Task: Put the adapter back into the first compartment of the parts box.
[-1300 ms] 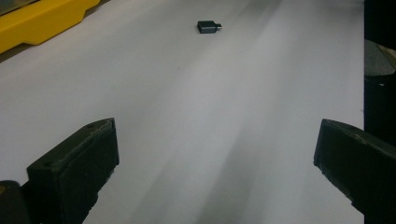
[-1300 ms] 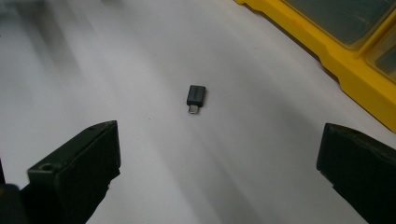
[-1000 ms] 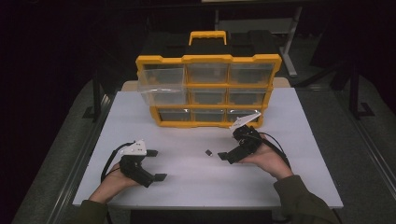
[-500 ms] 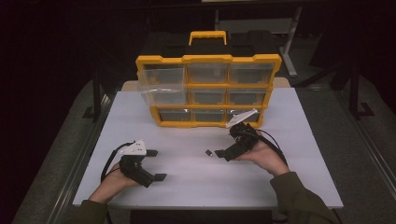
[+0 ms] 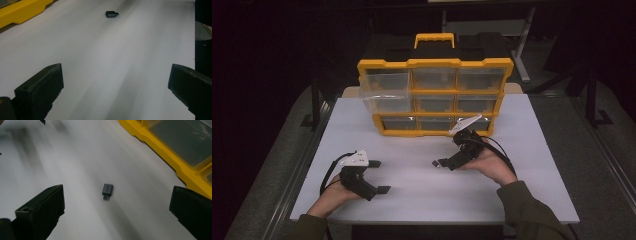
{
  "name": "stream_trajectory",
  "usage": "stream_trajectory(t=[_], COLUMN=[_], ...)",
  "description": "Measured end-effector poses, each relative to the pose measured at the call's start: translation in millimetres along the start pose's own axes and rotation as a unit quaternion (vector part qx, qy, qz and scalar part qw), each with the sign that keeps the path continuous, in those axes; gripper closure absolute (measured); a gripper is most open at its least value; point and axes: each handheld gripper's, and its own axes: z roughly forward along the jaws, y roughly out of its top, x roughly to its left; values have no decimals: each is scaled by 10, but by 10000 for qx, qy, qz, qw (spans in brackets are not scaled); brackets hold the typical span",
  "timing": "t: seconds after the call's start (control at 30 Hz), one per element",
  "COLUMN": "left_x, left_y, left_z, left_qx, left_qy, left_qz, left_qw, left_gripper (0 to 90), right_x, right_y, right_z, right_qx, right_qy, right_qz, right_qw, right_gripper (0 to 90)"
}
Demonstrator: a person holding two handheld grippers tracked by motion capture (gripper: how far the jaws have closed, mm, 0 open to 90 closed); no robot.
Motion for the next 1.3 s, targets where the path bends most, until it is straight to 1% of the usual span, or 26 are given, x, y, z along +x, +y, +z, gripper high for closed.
stream_trajectory(t=[0.13,0.37,0.63,0.7,1.03,1.3], left_x=[1,-2,0,0,-2,-1], left_y=[0,2,4,4,4,3], left_z=[0,0,-6,-6,-5,-6], left_qx=[-3,-14,-35,-35,-35,-39], left_qy=[3,-6,-5,-3,-15,-16], left_qz=[1,-6,-12,-14,-16,-22], left_qw=[10000,10000,10000,10000,10000,10000], left_gripper=[0,0,0,0,0,0], right_x=[-3,7,17,22,32,36], right_y=[32,93,151,167,241,273], right_z=[10,41,111,126,216,305], right_qx=[-2,-3,25,29,63,117], right_qy=[1,29,48,54,31,16], right_qz=[-38,-17,-85,-71,-157,-167], right_qw=[10000,10000,9999,10000,9999,9998], right_gripper=[0,0,0,0,0,0])
